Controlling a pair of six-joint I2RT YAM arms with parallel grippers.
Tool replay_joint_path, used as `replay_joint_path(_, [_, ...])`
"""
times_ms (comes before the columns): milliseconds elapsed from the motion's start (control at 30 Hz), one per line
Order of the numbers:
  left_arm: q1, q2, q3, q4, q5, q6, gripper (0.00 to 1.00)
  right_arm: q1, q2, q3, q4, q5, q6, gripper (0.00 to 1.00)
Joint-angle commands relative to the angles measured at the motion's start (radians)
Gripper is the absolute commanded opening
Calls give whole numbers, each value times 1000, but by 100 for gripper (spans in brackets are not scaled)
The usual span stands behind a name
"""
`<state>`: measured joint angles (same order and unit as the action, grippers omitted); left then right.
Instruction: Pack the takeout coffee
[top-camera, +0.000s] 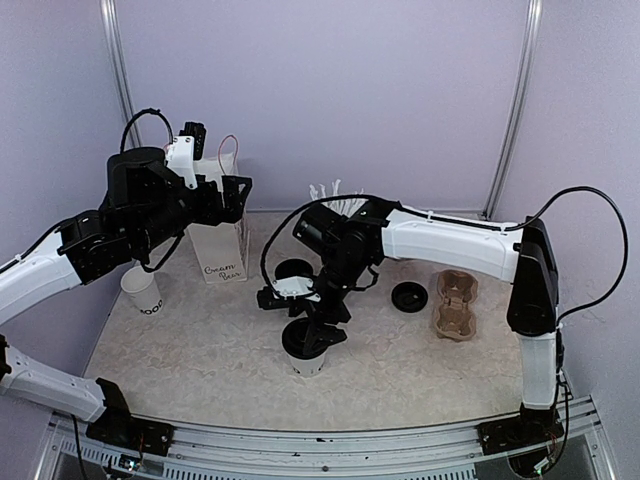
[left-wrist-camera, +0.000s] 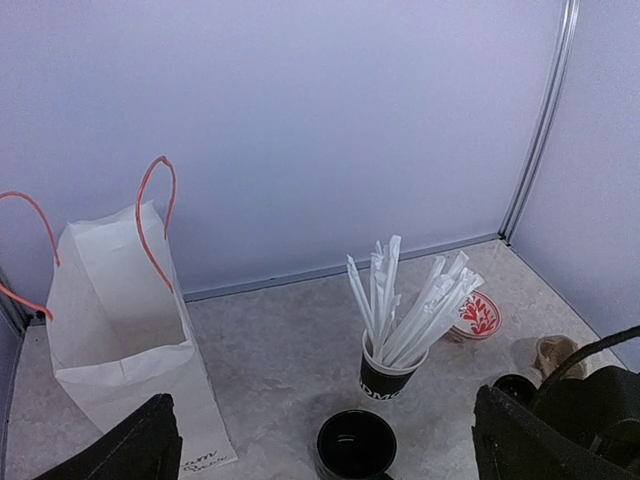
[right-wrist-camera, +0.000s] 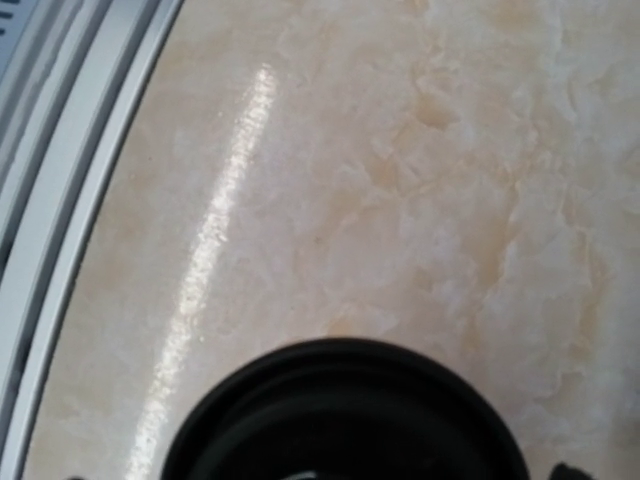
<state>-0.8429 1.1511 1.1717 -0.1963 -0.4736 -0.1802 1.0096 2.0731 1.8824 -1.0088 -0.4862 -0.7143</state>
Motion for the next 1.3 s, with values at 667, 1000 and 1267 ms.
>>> replay_joint_path(667, [4,10,8,-9,29,-9,99,24,-63,-82,56,132,22,79])
replay_joint_path(1000, [5,28,21,-8,39,1,99,-195,-109,-83,16,16,90,79])
replay_joint_path(1267, [4,55,37,-7,52,0,99,-439,-130,-82,75,5,190,80])
